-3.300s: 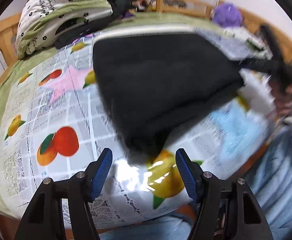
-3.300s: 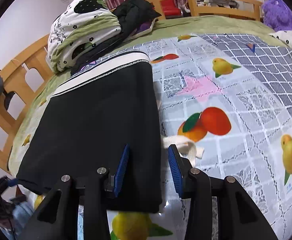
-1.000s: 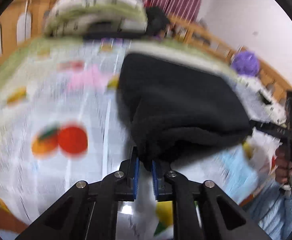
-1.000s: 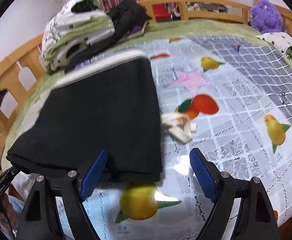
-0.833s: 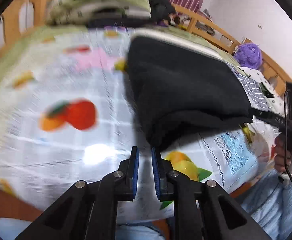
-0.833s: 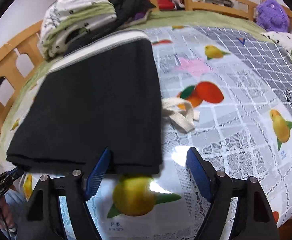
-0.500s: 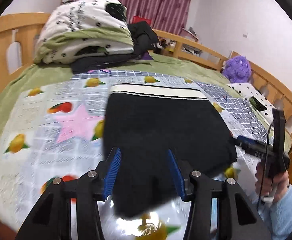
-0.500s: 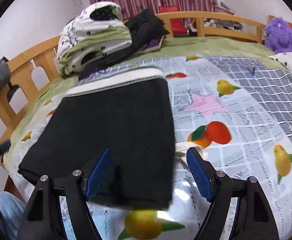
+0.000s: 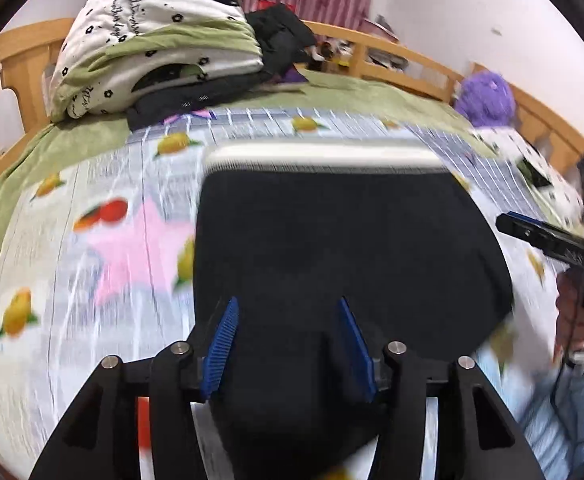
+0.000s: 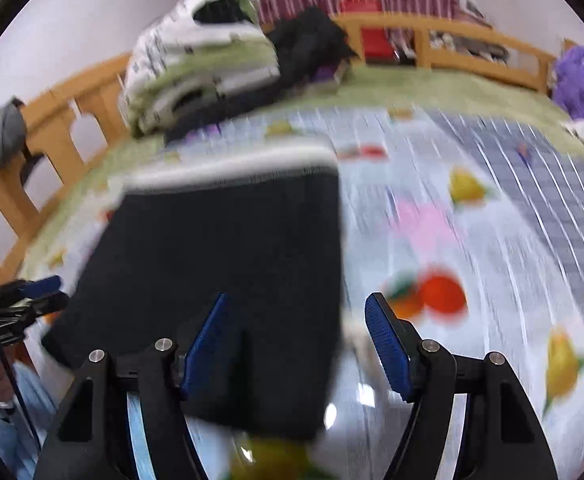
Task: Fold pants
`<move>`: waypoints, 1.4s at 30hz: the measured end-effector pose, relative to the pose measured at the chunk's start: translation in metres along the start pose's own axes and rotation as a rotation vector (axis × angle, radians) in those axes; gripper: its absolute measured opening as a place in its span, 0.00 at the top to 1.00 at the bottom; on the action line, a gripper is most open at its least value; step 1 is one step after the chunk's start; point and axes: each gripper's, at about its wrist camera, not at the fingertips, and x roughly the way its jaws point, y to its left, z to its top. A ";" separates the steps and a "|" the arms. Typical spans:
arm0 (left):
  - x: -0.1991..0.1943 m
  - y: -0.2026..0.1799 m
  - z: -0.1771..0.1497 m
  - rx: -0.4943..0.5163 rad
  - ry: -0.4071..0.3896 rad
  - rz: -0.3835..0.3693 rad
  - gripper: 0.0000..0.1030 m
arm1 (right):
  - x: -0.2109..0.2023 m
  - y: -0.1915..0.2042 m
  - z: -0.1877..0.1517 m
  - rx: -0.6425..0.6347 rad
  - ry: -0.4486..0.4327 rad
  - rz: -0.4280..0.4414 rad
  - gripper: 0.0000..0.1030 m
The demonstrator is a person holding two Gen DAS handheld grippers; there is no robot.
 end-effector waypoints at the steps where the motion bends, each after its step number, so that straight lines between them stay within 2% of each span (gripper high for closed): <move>1: 0.007 0.002 0.011 -0.010 0.000 -0.009 0.51 | 0.006 0.002 0.012 -0.008 -0.018 -0.001 0.32; 4: 0.034 0.007 0.047 -0.017 -0.027 -0.048 0.51 | 0.038 0.013 0.052 -0.070 -0.060 -0.021 0.32; 7: 0.065 0.007 0.071 0.015 -0.032 -0.031 0.50 | 0.066 0.024 0.074 -0.093 -0.086 0.033 0.32; 8: 0.083 0.008 0.076 0.022 -0.005 -0.010 0.49 | 0.076 0.027 0.076 -0.112 -0.075 0.037 0.32; 10: 0.106 0.011 0.075 0.005 0.051 0.027 0.50 | 0.118 0.029 0.076 -0.156 0.040 -0.028 0.31; 12: 0.112 0.009 0.072 0.009 0.058 0.030 0.49 | 0.137 0.026 0.068 -0.163 0.091 -0.090 0.31; 14: 0.109 0.006 0.068 0.030 0.042 0.032 0.48 | 0.133 0.020 0.070 -0.142 0.076 -0.056 0.31; 18: 0.106 0.010 0.066 0.016 0.043 0.027 0.48 | 0.131 0.019 0.067 -0.150 0.067 -0.059 0.31; 23: 0.099 0.014 0.056 0.003 0.083 0.031 0.47 | 0.122 0.014 0.060 -0.134 0.077 -0.041 0.31; 28: 0.086 0.015 0.040 -0.021 0.125 0.050 0.47 | 0.104 0.005 0.038 -0.093 0.090 -0.014 0.31; 36: 0.045 0.005 -0.004 -0.016 0.163 0.111 0.46 | 0.070 -0.004 0.011 -0.012 0.146 0.016 0.31; 42: 0.006 0.007 -0.040 -0.073 0.142 0.073 0.45 | 0.043 -0.003 -0.018 0.036 0.202 0.023 0.31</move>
